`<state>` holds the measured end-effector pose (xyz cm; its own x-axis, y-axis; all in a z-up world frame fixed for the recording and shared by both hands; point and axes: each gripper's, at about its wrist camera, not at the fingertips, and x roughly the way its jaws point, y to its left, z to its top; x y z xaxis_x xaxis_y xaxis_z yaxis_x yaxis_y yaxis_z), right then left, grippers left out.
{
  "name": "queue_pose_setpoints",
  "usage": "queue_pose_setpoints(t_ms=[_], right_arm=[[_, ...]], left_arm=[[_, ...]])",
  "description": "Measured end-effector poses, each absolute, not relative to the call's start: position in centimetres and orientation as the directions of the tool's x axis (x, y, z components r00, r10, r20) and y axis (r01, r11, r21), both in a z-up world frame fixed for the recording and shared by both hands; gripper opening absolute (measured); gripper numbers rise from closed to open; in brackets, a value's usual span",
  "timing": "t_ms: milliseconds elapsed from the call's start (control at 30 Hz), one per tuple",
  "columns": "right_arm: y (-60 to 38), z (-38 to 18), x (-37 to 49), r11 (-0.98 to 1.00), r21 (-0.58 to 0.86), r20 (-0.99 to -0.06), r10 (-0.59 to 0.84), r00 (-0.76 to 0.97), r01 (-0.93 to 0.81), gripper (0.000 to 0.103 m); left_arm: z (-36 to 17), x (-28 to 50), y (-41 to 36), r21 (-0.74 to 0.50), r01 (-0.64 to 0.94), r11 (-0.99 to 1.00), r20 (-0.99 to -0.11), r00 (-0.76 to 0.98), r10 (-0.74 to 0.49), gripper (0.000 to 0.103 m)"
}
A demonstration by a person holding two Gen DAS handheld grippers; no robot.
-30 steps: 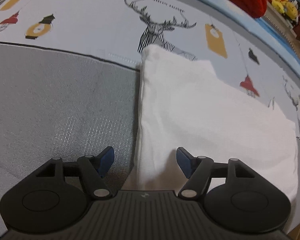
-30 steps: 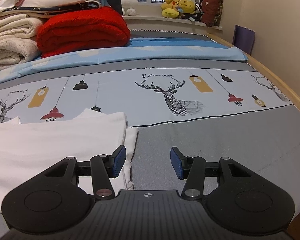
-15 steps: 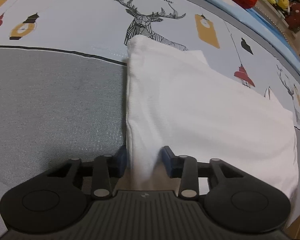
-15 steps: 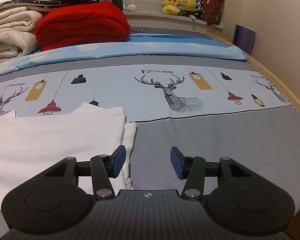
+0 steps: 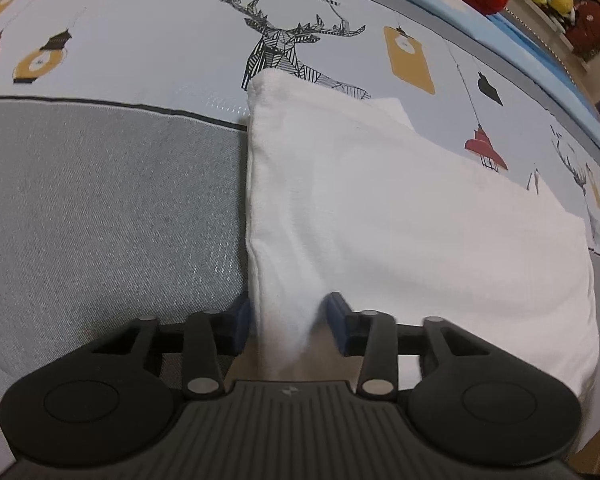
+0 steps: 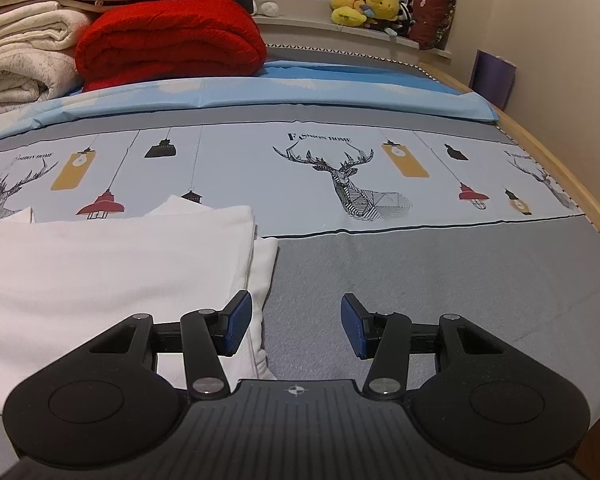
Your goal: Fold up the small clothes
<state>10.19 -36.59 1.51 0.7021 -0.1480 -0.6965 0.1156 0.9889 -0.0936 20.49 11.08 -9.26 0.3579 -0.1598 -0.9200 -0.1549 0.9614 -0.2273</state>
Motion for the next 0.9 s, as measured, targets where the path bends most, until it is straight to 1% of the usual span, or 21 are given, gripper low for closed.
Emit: queue_pose_setpoints(t_ms=[33, 67, 167, 267, 400, 567, 700, 733, 900], right_arm=[[-36.6, 1.5, 10.2, 0.989, -0.093, -0.697, -0.148, 0.702, 0.116, 0.051], [-36.6, 1.5, 10.2, 0.989, -0.092, -0.697, -0.149, 0.701, 0.118, 0.051], [-36.5, 1.4, 10.4, 0.989, -0.088, -0.698, -0.148, 0.701, 0.122, 0.051], [-36.1, 1.4, 10.6, 0.989, -0.084, -0.697, -0.145, 0.702, 0.121, 0.051], [-35.0, 1.5, 11.0, 0.991, -0.078, -0.695, -0.130, 0.707, 0.105, 0.051], [-33.1, 1.4, 11.5, 0.995, -0.084, -0.693, -0.103, 0.714, 0.062, 0.051], [-32.2, 1.4, 11.8, 0.995, -0.086, -0.693, -0.090, 0.715, 0.042, 0.051], [-32.0, 1.4, 11.9, 0.995, -0.087, -0.693, -0.089, 0.715, 0.040, 0.051], [-31.6, 1.4, 11.8, 0.995, -0.094, -0.693, -0.091, 0.715, 0.036, 0.051]], left_arm=[[-9.2, 20.5, 11.1, -0.230, -0.152, 0.961, -0.918, 0.362, -0.162, 0.031], [-9.2, 20.4, 11.2, -0.234, -0.150, 0.961, -0.916, 0.365, -0.166, 0.026], [-8.8, 20.1, 11.4, -0.243, -0.134, 0.961, -0.909, 0.378, -0.177, 0.020], [-8.1, 19.7, 11.6, -0.240, -0.124, 0.963, -0.899, 0.403, -0.172, 0.018], [-7.1, 19.1, 12.7, -0.190, -0.144, 0.971, -0.896, 0.430, -0.112, 0.018], [-7.1, 18.5, 15.6, -0.141, -0.207, 0.968, -0.921, 0.386, -0.051, 0.019], [-7.4, 18.6, 16.7, -0.165, -0.220, 0.961, -0.928, 0.366, -0.075, 0.025], [-7.5, 18.7, 16.9, -0.172, -0.230, 0.958, -0.928, 0.363, -0.080, 0.029], [-8.7, 19.3, 17.1, -0.199, -0.277, 0.940, -0.937, 0.333, -0.100, 0.033]])
